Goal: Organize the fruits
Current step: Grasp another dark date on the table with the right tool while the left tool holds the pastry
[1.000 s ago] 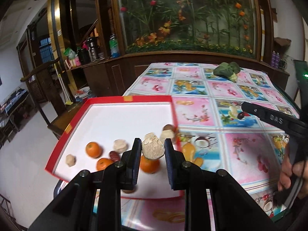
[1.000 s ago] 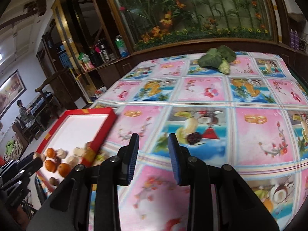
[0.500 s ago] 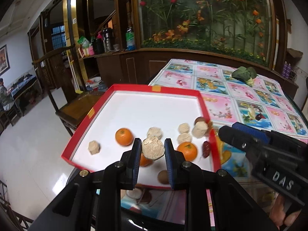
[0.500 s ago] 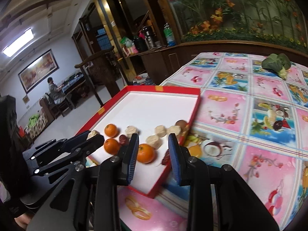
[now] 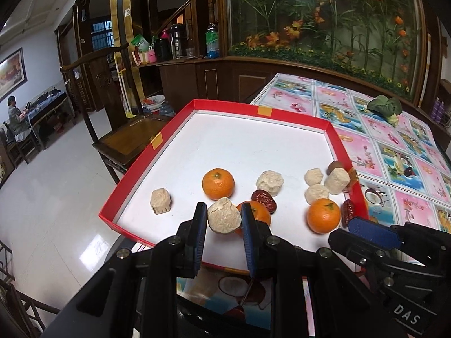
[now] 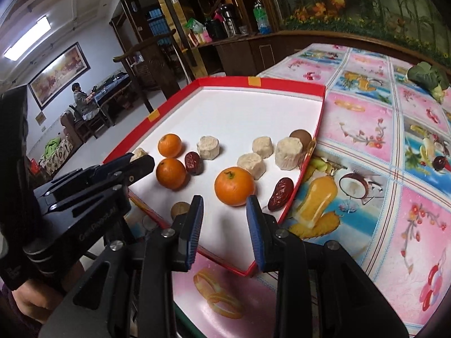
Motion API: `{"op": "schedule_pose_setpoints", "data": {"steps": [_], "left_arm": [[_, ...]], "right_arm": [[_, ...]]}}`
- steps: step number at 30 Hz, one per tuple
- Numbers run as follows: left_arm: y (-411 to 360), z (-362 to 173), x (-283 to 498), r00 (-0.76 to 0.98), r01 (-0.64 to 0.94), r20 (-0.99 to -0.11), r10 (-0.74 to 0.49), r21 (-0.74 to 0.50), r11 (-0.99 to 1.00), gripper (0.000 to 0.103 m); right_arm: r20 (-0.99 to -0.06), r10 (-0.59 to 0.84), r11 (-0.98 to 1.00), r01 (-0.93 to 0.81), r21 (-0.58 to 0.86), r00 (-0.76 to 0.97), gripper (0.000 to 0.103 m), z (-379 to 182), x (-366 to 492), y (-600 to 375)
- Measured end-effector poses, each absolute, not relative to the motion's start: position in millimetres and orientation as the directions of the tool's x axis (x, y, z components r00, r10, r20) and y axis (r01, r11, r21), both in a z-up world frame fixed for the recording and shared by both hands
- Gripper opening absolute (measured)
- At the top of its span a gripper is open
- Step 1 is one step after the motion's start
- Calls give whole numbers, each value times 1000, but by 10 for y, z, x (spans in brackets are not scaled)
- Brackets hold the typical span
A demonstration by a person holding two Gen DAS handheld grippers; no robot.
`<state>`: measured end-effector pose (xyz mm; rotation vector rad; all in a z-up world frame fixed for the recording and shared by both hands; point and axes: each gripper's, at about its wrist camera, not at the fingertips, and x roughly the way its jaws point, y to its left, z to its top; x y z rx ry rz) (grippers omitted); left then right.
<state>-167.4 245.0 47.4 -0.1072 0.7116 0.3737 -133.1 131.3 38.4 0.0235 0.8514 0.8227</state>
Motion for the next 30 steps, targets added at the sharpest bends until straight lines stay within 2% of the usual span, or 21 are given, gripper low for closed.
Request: {"op": "schedule_pose_setpoints", "data": {"steps": [3, 10, 14, 20, 26, 30], "left_arm": [[2448, 453, -1676, 694, -370, -654, 302, 36, 929, 23], [2477, 450, -1677, 699, -369, -652, 295, 24, 929, 23], [2465, 448, -1676, 699, -365, -651, 296, 30, 931, 23], [2463, 461, -1700, 699, -357, -654, 289, 30, 933, 23], [2420, 485, -1703, 701, -344, -655, 281, 35, 938, 23], [2389, 490, -1720, 704, -329, -658, 267, 31, 944, 23]], "right_arm": [[-684, 653, 692, -624, 363, 326, 30, 313, -1218, 1362], [-720, 606, 705, -647, 289, 339, 30, 331, -1289, 1454], [-735, 602, 700, -648, 300, 311, 32, 333, -1298, 1457], [-752, 645, 661, -595, 458, 138, 28, 307, -1202, 1380], [-747, 665, 633, -547, 547, 22, 26, 265, -1194, 1316], [-672, 740, 563, -538, 627, -8, 26, 276, -1185, 1156]]}}
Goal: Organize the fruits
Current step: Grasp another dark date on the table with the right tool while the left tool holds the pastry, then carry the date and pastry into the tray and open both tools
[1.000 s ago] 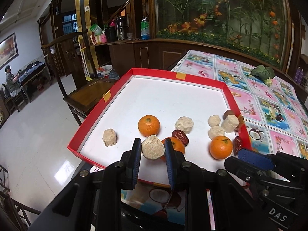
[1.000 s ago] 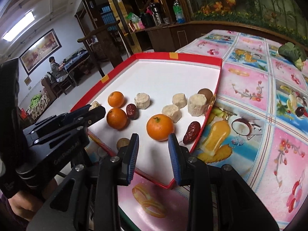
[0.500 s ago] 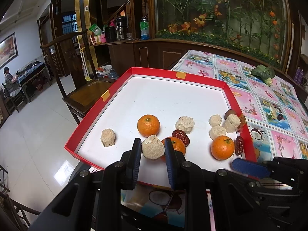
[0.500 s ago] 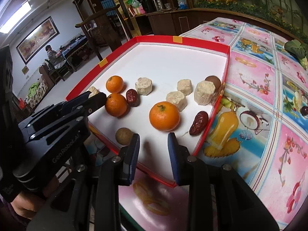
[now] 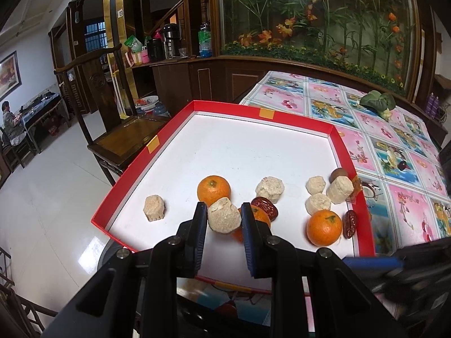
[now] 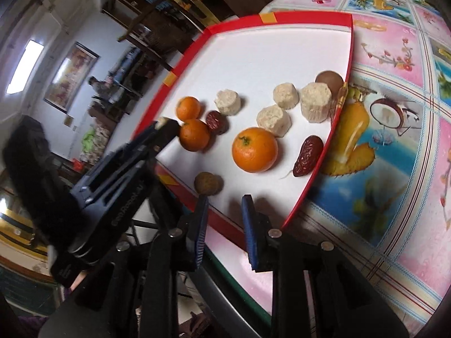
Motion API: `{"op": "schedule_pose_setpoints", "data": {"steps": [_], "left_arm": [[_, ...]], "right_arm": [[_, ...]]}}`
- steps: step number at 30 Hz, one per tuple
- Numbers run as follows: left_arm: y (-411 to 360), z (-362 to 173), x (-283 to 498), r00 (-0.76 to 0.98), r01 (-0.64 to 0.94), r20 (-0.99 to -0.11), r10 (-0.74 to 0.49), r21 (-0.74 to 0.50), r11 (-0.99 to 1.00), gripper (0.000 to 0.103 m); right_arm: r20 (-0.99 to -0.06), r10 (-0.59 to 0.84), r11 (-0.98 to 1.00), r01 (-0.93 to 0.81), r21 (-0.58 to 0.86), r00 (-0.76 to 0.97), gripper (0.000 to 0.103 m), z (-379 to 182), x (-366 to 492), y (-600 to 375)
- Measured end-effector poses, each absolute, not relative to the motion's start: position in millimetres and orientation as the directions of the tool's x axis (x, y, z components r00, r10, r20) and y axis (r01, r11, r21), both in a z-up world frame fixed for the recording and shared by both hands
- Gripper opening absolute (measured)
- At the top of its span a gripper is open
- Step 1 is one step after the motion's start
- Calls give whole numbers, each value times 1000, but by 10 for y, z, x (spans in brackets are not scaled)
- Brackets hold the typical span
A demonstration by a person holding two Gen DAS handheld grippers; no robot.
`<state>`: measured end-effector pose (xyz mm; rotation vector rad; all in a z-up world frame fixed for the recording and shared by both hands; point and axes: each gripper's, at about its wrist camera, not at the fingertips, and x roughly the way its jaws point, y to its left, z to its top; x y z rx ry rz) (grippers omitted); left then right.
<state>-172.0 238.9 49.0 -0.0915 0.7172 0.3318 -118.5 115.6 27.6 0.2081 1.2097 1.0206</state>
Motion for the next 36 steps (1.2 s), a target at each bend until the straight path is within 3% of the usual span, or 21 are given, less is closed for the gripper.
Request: {"op": "schedule_pose_setpoints", "data": {"steps": [3, 5, 7, 12, 19, 27, 31, 36], "left_arm": [[2386, 502, -1721, 705, -322, -661, 257, 24, 946, 23], [2369, 527, -1709, 710, -318, -658, 252, 21, 948, 23], [2320, 571, -1698, 722, -302, -649, 241, 18, 953, 23], [2163, 629, -1652, 745, -260, -630, 218, 27, 965, 23], [2156, 578, -1580, 730, -260, -649, 214, 26, 965, 23], [2162, 564, -1562, 727, -256, -654, 207, 22, 966, 23], [2168, 547, -1565, 725, -255, -659, 201, 15, 967, 23], [2206, 547, -1579, 721, -262, -662, 206, 14, 965, 23]], "right_arm": [[-563, 821, 507, -568, 648, 91, 27, 497, -1090, 770], [-543, 814, 552, -566, 613, 206, 27, 636, -967, 474], [-596, 710, 692, -524, 496, 374, 28, 728, -732, 112], [-679, 472, 882, -318, 349, 563, 27, 599, -144, -590], [-779, 354, 930, -282, 235, 517, 27, 215, 238, -552], [-796, 292, 945, -289, 154, 530, 29, 168, 251, -334], [-795, 230, 958, -275, 83, 561, 23, 154, 216, -270], [-787, 306, 942, -287, 171, 536, 23, 201, 108, -207]]}}
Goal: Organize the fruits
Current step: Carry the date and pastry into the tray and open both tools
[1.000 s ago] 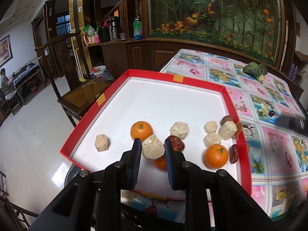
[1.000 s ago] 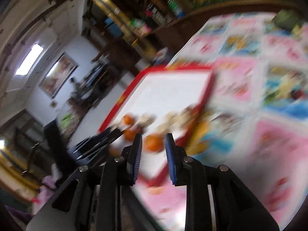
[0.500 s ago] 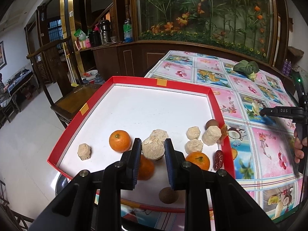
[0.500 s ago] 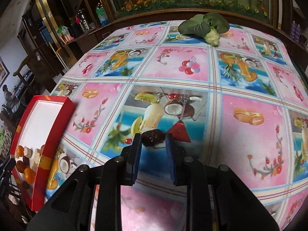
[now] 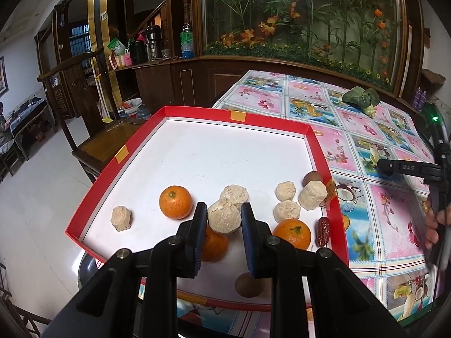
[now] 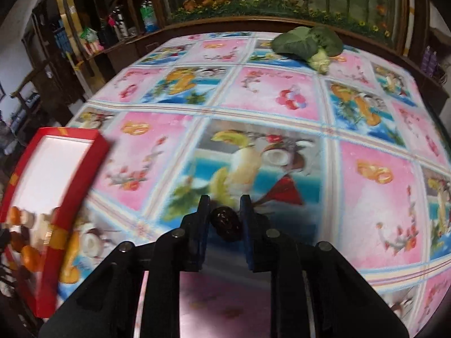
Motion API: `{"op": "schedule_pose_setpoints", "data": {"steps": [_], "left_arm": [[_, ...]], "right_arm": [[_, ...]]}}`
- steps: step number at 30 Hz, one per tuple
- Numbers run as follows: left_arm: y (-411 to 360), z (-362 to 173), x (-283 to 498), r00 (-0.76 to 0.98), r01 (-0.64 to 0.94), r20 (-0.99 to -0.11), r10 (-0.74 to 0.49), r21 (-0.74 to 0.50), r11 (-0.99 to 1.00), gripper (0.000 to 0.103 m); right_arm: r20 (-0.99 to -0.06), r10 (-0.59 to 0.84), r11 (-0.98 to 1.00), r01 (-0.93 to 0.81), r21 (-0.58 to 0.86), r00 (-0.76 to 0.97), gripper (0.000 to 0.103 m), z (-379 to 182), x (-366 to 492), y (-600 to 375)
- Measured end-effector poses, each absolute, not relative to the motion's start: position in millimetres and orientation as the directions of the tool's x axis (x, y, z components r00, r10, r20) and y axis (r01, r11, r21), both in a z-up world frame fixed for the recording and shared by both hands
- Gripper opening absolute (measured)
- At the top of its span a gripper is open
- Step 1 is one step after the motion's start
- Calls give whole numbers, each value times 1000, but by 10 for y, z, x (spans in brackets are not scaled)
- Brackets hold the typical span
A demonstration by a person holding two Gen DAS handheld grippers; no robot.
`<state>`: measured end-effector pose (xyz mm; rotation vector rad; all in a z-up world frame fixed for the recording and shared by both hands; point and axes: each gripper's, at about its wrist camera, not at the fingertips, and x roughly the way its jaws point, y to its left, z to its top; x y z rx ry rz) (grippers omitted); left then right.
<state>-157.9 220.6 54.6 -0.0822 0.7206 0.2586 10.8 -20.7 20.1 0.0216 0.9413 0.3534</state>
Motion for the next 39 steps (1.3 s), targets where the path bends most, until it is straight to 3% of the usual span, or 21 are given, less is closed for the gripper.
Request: {"op": "schedule_pose_setpoints", "data": {"steps": [4, 10, 21, 27, 29, 31, 33, 39], "left_arm": [[2251, 546, -1591, 718, -274, -662, 213, 12, 962, 23], [2295, 516, -1630, 708, -290, -669, 227, 18, 957, 23], [2237, 508, -1656, 703, -291, -669, 240, 37, 956, 25], [2224, 547, -1732, 710, -312, -651, 267, 49, 949, 47], [2209, 580, -1761, 718, -318, -640, 274, 49, 947, 51], [2194, 602, -1786, 723, -323, -632, 280, 48, 945, 64], [2163, 636, -1826, 731, -324, -621, 283, 49, 945, 71], [2056, 686, -1911, 743, -316, -606, 282, 54, 947, 80]], "right_arm": [[-720, 507, 847, -431, 313, 474, 24, 423, -288, 161], [-630, 689, 676, -629, 383, 357, 24, 637, -970, 853], [-645, 651, 677, -690, 256, 400, 24, 542, -1332, 1302], [-660, 639, 700, -653, 288, 395, 27, 467, -1277, 1240], [-646, 650, 700, -644, 307, 399, 37, 480, -1271, 1174], [-627, 662, 701, -634, 326, 410, 40, 510, -1285, 1096], [-602, 676, 698, -630, 341, 424, 41, 551, -1320, 1013], [-560, 664, 728, -601, 330, 496, 54, 616, -1458, 780]]}}
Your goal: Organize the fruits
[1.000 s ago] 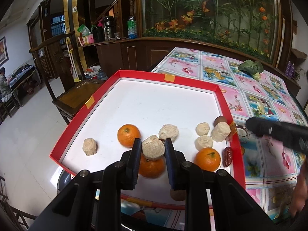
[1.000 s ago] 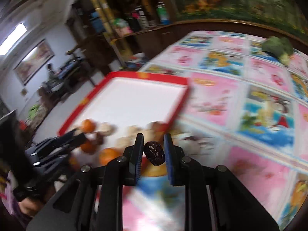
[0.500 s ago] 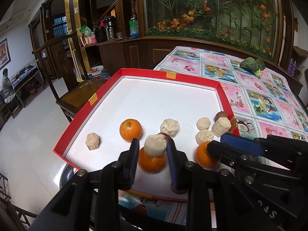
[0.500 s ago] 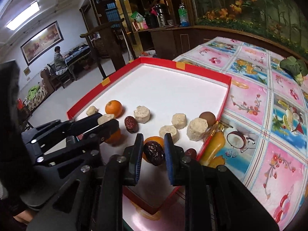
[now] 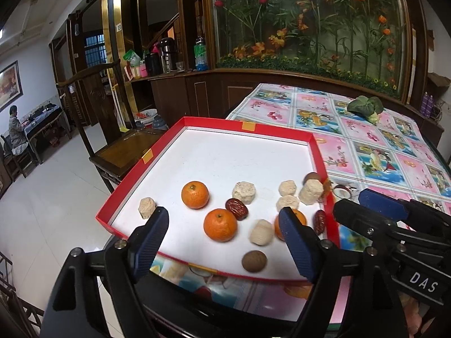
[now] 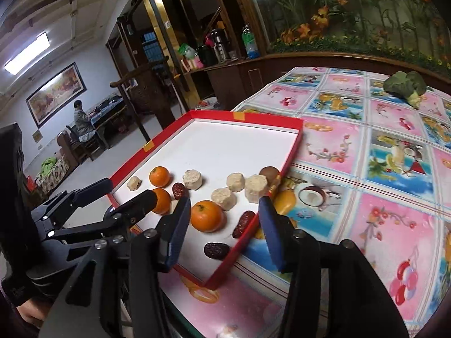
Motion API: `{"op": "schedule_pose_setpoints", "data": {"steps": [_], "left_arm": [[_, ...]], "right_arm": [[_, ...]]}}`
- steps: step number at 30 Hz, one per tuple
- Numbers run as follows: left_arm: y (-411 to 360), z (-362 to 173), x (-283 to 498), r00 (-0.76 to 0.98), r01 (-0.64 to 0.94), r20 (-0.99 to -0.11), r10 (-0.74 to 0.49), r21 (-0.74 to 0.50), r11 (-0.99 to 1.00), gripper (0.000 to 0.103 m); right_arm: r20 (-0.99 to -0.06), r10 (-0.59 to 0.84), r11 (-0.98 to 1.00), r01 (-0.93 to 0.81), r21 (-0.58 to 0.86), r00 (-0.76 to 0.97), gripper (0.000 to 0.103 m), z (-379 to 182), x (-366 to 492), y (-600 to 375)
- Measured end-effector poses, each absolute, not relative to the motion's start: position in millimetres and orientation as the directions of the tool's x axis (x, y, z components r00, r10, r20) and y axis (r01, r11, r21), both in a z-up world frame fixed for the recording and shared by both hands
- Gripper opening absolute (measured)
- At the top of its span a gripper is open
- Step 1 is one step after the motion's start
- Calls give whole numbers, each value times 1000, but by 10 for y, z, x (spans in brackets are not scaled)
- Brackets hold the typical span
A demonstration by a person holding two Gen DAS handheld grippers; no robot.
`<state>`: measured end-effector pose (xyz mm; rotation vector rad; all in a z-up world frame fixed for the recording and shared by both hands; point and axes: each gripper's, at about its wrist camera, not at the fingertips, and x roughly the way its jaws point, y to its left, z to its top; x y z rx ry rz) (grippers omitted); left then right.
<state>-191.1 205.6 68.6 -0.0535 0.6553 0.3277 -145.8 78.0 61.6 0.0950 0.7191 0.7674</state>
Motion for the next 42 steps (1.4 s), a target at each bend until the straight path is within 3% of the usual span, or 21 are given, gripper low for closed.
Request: {"op": "schedule_pose_setpoints", "data": {"steps": [5, 10, 18, 23, 26, 42], "left_arm": [[1904, 734, -2044, 745, -336, -573, 341, 119, 934, 89], [1892, 820, -2239, 757, -352, -562, 333, 79, 933, 102], [1743, 994, -2672, 796, -352, -496, 347, 88, 932, 102], [1672, 1075, -2862, 810, -347, -465, 357, 111, 931, 102], [1680, 1057, -2847, 797, -355, -487, 357, 100, 929, 102], [1812, 1033, -2907, 772, -406, -502, 389, 80, 910, 102]], "right_arm": [[-543, 651, 747, -577, 331, 531, 58, 648, -1603, 632], [-519, 640, 763, -547, 344, 566, 61, 749, -1749, 471], [-463, 621, 783, -535, 318, 632, 64, 1049, -2201, 269], [-429, 612, 790, -542, 286, 665, 78, 1273, -2507, 150], [-402, 618, 784, -566, 255, 676, 81, 1351, -2647, 86], [-385, 621, 780, -585, 221, 683, 82, 1348, -2751, 250]]}}
